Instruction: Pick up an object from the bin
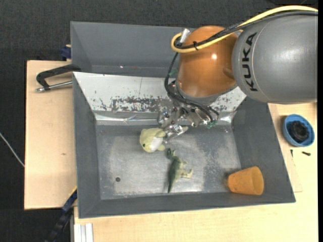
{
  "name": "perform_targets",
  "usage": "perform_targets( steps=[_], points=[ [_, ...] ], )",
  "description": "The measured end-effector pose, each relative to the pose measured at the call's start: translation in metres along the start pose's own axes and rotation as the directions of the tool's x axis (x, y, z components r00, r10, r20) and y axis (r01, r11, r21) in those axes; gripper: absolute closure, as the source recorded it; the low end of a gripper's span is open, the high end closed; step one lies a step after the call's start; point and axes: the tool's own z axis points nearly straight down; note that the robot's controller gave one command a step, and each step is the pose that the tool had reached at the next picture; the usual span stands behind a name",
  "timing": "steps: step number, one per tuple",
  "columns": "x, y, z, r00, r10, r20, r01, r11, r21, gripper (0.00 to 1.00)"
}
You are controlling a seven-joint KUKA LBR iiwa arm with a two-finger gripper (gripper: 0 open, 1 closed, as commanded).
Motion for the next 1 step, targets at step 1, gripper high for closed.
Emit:
perform_targets(
  steps=[1],
  points=[
    [-0.0021, 0.0002, -0.0074, 1.000, 0.001, -0.006, -0.001, 1.000, -0.003, 1.00]
  ],
)
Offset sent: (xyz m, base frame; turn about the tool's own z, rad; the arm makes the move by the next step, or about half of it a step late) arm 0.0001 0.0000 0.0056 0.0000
